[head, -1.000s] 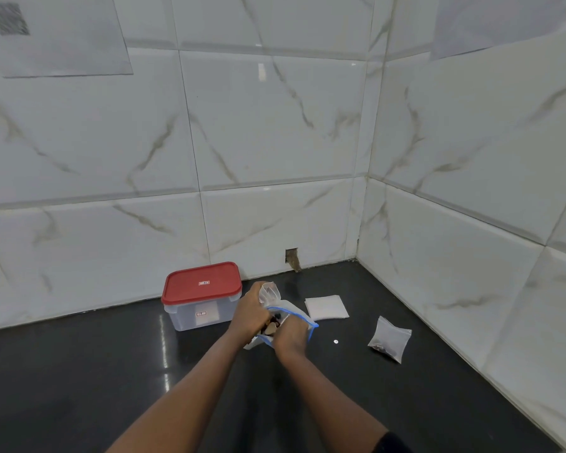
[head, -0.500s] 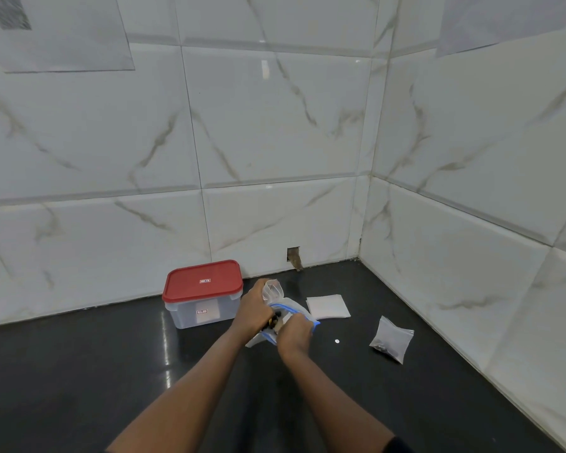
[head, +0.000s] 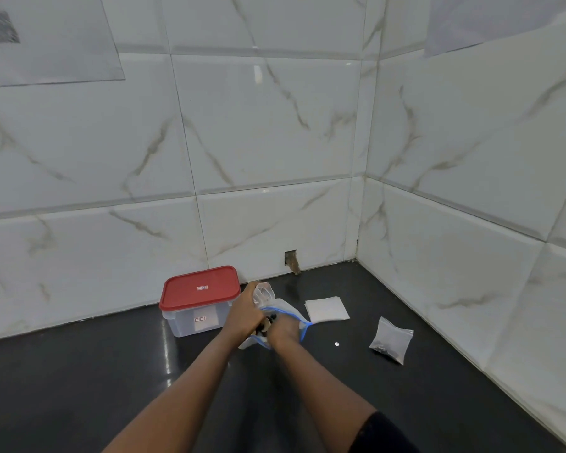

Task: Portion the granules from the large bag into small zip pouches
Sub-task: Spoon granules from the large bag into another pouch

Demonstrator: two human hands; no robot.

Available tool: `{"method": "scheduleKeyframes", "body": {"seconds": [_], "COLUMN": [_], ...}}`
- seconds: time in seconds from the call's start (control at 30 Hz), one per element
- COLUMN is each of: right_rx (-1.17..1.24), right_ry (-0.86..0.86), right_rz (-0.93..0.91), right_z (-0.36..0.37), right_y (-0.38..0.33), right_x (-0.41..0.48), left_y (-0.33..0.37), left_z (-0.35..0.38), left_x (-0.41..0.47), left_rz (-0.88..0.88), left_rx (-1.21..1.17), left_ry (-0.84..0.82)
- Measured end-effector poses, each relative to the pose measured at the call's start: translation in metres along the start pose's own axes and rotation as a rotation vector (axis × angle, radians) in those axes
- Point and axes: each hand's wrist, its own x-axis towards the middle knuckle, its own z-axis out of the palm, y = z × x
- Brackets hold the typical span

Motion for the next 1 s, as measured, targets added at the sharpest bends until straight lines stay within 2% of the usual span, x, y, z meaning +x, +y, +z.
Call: {"method": "scheduleKeyframes", "body": {"seconds": [0.1,0.27,0.33,0.43,0.57,0.63,0.7,0.83,1.0], "right_rx": [0.031,-0.215,-0.320,-0.564,-0.954,-1.109,-1.200,-1.264,-1.254], "right_ry": [-0.029,-0.047,-0.117,-0.137,-0.254,-0.307,-0.289,-0.290,-0.237], "right_rz": [-0.031,-0.179,-0.236,-0.340,-0.486,-0.523,-0.573,-0.658,-0.654], "right_z": [-0.001,-0.005,-0.005,0.000,-0.002,-0.007,-0.013,-0.022,-0.023], "right_y": [-0.005,-0.012,-0.013,-0.009,-0.019,-0.024,-0.026,-0.025,-0.017], "right_x": [-0.003,-0.010,-0.008,0.006,0.011,0.008,0.007,0.011,0.012], "left_y": [-0.004,-0.007,-0.008,-0.009,-0.007,-0.005,-0.003,0.001,0.000], "left_z": [-0.003,-0.004,-0.003,-0.004,-0.005,-0.005,-0.004,-0.002,0.000], "left_x": [0.005,0.009,0.011,0.012,0.012,0.011,0.010,0.006,0.004], "left_rz": [-0.011,-0.017,-0.023,-0.023,-0.022,-0.027,-0.029,-0.021,-0.032], "left_rx": [-0.007,0.015,0.022,0.034,0.040,0.040,0.027,-0.013,-0.035], "left_ry": [0.021,0.027,0.033,0.039,0.040,0.036,0.033,0.033,0.023]}}
